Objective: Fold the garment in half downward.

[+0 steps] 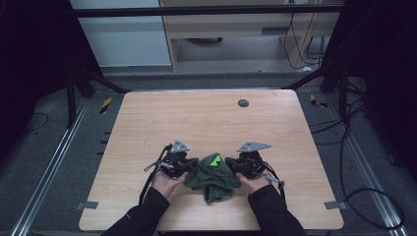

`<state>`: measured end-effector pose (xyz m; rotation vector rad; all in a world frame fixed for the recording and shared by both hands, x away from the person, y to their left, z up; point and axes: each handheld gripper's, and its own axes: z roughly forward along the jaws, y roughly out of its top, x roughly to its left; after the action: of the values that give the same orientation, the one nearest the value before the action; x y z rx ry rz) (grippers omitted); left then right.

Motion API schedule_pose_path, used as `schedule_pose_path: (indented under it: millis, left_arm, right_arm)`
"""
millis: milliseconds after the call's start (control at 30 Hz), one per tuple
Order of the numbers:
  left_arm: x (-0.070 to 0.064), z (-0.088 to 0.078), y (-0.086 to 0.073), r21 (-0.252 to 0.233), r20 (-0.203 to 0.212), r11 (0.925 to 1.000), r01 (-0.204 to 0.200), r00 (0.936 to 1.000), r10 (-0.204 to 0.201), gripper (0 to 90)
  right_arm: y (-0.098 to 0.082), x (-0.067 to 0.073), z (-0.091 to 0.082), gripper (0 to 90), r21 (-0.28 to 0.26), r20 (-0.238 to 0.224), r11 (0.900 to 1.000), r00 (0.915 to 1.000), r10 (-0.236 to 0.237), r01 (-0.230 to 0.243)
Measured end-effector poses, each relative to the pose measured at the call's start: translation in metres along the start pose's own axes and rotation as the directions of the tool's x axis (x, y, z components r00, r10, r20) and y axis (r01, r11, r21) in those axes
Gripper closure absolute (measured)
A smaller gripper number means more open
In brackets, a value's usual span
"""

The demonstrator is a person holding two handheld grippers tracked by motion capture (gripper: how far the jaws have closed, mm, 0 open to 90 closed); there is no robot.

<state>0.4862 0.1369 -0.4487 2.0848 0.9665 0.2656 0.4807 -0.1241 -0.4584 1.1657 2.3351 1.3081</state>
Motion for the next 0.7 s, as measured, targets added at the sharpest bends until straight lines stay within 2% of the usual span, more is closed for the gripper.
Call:
schedule_pose_path:
  millis: [300,433,700]
  left_arm:
    - [-0.009,-0.013,-0.001,-0.018,0.018,0.9994,-0.031,0.9994,0.031,90.0]
    - [-0.018,-0.025,-0.009,-0.021,0.036,0.9985,-0.050,0.9981,0.051,89.9]
    - [-0.026,-0.030,-0.012,-0.022,0.064,0.9967,-0.078,0.9948,0.079,89.9]
  right_arm:
    - [0.000,0.010,-0.006,88.9,-0.004,-0.032,1.000,0.9993,-0.020,0.020]
    - [-0.003,0.016,-0.011,88.5,-0.006,-0.047,0.999,0.9982,-0.036,0.035]
    - [-0.007,0.022,-0.023,88.2,-0.016,-0.067,0.999,0.9970,-0.039,0.038]
